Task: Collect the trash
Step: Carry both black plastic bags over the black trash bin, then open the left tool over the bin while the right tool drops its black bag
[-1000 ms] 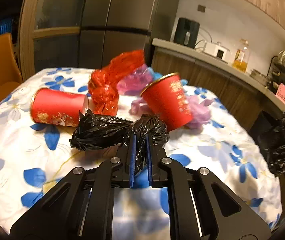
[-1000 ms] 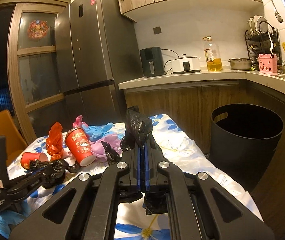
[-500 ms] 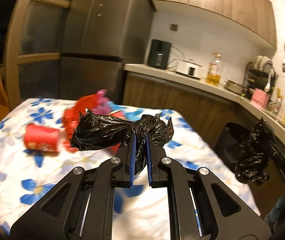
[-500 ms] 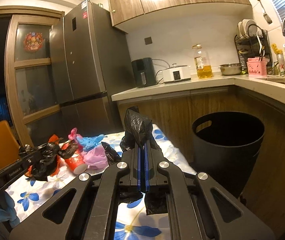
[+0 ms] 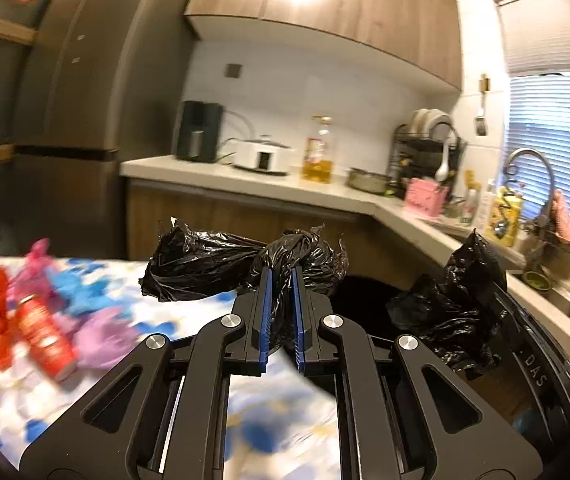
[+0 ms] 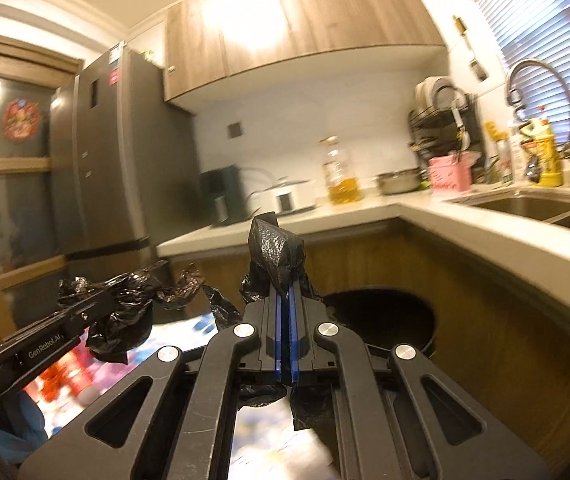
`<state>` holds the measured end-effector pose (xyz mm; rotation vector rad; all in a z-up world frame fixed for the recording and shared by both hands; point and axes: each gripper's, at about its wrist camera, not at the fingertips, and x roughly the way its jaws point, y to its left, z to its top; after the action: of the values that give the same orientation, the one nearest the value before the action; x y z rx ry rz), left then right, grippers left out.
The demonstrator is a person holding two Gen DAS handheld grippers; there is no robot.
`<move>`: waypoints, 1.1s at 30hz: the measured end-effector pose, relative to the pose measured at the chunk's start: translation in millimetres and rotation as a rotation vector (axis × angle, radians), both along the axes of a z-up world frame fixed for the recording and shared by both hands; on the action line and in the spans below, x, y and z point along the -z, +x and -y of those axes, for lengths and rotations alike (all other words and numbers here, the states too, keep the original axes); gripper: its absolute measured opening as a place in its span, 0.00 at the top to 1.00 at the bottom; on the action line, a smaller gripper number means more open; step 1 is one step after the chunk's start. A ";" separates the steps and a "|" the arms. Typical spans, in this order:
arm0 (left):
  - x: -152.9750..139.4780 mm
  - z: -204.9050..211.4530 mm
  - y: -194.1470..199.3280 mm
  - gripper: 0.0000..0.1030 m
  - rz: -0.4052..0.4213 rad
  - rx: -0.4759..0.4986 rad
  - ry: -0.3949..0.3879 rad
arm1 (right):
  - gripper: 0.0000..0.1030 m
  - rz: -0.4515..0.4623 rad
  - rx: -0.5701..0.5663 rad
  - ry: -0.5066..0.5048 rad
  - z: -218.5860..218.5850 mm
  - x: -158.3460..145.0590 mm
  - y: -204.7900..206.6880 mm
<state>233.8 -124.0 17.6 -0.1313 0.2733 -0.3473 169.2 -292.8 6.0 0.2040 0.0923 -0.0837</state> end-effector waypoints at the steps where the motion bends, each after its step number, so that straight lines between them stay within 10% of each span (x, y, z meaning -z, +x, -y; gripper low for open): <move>1: -1.0 8.3 3.5 0.91 0.005 0.015 -0.001 | 0.96 0.003 0.012 0.001 5.5 -1.5 1.4; 33: 25.0 105.9 94.9 0.91 -0.061 0.174 -0.003 | 0.91 -0.017 0.107 0.019 75.0 7.4 66.5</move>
<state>328.8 -229.9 -7.4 -0.1218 0.3459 -0.5171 235.7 -367.9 -1.5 0.2273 0.0989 -0.1908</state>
